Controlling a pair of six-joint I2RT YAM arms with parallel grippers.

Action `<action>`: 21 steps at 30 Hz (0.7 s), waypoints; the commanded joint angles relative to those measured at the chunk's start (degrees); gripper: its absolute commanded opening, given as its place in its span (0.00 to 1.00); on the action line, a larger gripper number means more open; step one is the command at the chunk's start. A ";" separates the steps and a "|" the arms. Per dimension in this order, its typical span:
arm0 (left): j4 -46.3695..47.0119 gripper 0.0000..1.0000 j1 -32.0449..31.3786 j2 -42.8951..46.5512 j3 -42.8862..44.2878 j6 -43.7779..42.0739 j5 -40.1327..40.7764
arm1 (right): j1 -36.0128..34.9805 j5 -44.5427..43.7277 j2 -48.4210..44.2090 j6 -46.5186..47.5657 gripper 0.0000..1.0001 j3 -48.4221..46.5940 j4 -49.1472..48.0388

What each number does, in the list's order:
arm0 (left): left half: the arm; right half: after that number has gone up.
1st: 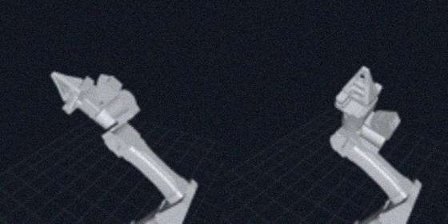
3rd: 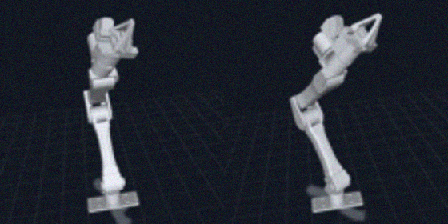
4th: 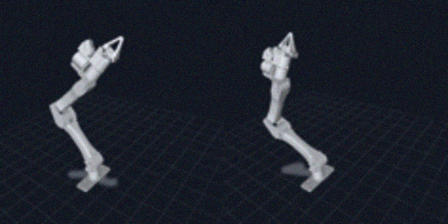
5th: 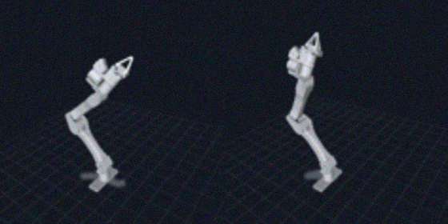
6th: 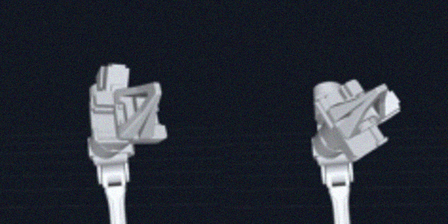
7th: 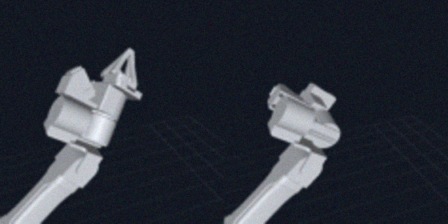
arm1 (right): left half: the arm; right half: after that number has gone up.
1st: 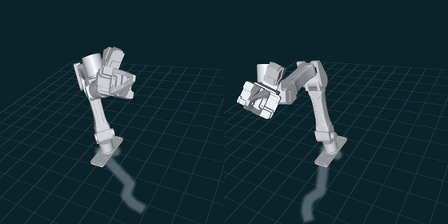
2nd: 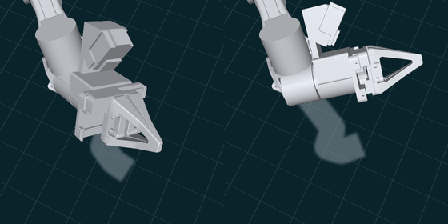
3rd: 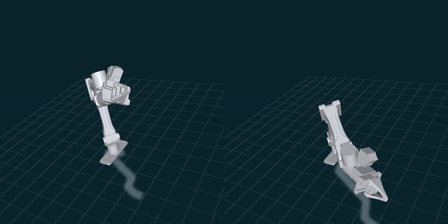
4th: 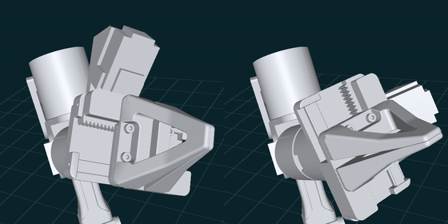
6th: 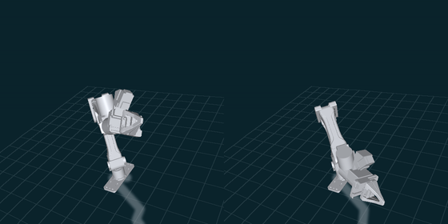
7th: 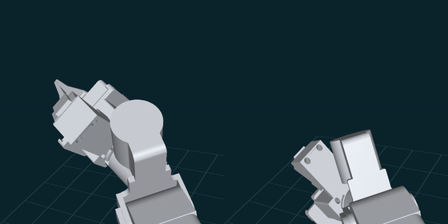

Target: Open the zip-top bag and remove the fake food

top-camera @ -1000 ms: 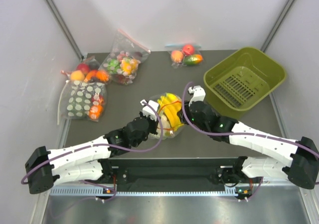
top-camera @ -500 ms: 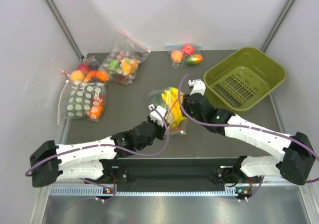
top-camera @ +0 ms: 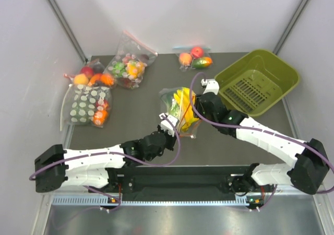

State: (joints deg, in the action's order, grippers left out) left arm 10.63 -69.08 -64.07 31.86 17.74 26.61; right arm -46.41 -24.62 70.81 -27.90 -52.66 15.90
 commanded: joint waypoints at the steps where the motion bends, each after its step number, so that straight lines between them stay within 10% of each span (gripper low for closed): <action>1: 2.29 0.14 -1.85 -0.26 -1.36 1.86 0.46 | 2.29 -1.48 -1.11 0.30 0.00 -4.46 -4.04; 21: 4.12 0.12 -1.94 -8.44 2.24 -2.09 13.64 | 3.35 14.42 -7.08 -0.75 0.00 -0.95 -3.86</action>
State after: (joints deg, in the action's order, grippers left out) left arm 11.20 -70.70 -72.31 31.83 17.34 37.76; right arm -43.97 -12.93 67.13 -27.51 -52.93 16.12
